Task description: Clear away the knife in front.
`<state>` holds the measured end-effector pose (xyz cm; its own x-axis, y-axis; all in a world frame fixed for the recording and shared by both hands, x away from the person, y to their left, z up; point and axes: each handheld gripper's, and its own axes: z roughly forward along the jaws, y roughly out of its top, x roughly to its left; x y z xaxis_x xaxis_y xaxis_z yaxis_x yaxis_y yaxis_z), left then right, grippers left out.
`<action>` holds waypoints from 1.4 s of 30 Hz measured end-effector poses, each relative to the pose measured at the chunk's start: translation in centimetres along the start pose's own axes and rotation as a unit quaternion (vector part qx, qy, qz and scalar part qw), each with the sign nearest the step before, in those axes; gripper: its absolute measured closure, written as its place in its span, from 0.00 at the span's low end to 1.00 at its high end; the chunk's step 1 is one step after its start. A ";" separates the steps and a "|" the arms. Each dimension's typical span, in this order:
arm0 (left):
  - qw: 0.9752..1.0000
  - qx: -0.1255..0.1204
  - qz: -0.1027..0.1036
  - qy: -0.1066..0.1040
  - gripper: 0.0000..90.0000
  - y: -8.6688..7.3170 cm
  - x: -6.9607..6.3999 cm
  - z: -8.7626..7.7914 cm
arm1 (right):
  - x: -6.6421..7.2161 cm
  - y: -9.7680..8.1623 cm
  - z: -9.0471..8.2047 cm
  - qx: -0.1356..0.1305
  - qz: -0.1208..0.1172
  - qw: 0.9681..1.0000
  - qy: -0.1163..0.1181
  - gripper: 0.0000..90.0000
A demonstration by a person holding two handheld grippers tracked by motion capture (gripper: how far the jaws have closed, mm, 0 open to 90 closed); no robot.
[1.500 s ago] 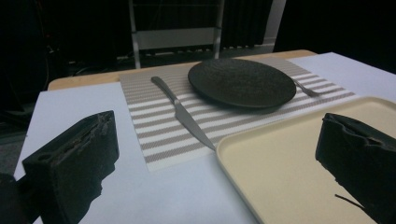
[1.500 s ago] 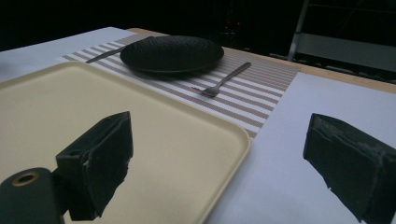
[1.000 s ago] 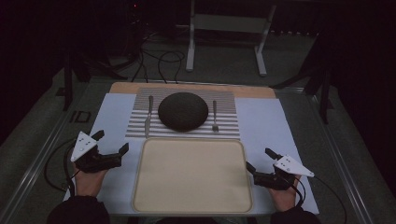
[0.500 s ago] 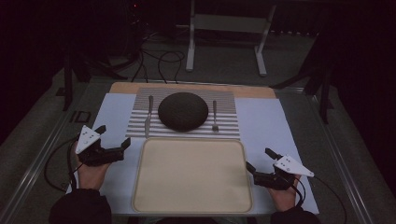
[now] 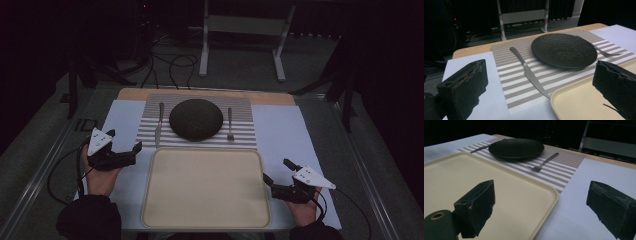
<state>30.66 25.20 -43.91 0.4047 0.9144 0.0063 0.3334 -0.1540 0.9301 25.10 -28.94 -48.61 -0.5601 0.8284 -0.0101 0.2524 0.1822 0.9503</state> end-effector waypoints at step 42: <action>0.999 0.032 0.025 0.017 0.00 3.6 0.3 3.9 | 0.0 0.0 0.1 0.002 0.000 1.000 0.001 0.09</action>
<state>35.33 23.48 -42.02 0.3928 0.9173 0.0649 0.3684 -0.2217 0.9028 25.17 -28.88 -48.68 -0.5623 0.8269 -0.0090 0.2557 0.1843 0.9490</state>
